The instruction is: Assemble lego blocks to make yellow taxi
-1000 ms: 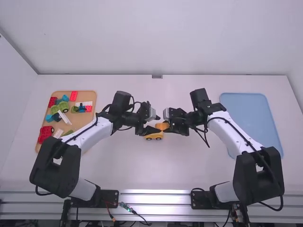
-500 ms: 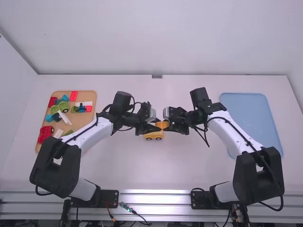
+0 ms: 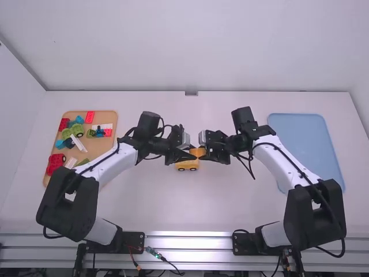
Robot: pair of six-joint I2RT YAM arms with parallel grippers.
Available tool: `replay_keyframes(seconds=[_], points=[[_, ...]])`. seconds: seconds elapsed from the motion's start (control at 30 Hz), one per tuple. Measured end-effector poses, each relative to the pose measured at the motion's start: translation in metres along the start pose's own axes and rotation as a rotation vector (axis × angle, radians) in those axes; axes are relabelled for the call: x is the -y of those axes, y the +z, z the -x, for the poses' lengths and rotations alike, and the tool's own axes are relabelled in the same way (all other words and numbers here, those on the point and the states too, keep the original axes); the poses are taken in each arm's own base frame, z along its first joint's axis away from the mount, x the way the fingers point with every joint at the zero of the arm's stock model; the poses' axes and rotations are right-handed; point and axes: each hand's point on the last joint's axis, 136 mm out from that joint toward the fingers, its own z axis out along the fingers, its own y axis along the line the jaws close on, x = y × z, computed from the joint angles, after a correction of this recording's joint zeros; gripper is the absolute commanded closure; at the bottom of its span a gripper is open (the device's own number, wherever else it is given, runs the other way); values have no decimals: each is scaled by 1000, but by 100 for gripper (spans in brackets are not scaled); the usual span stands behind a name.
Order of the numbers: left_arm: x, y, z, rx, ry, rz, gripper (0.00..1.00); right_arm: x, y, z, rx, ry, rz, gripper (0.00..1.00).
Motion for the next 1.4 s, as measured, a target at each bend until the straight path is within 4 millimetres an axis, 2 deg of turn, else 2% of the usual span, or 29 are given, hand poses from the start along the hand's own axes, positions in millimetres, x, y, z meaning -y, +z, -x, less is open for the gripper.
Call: replay_keyframes(seconds=[0.03, 0.07, 0.23, 0.37, 0.5, 0.67, 0.77, 0.83, 1.03, 1.23, 1.4], points=[[-1, 0, 0, -2, -2, 4, 81, -1, 1, 1, 3, -2, 4, 7], [-1, 0, -1, -7, -6, 8, 81, -2, 2, 3, 6, -6, 10, 1], [-3, 0, -5, -25, -21, 20, 82, -4, 4, 4, 6, -14, 18, 1], [-5, -1, -17, -79, -56, 48, 84, 0, -1, -1, 0, 19, -2, 1], [-2, -2, -29, -134, -55, 49, 93, 9, -11, -7, 17, 21, -37, 1], [-7, -9, -37, -156, -19, 68, 96, 10, -14, -25, 72, -11, -75, 1], [-14, -22, -42, -153, -35, 91, 94, 14, -6, -36, 100, -33, -123, 1], [-14, -31, -46, -145, -45, 86, 96, 15, -1, -41, 120, -48, -152, 1], [-8, -58, -53, -87, -28, 59, 98, 18, 15, -44, 195, -73, -217, 1], [-9, -58, -47, -51, 71, 55, 99, 16, 39, -52, 219, -28, -176, 1], [-9, -51, -58, -21, 149, 81, 98, 13, 55, -59, 229, -13, -140, 1]])
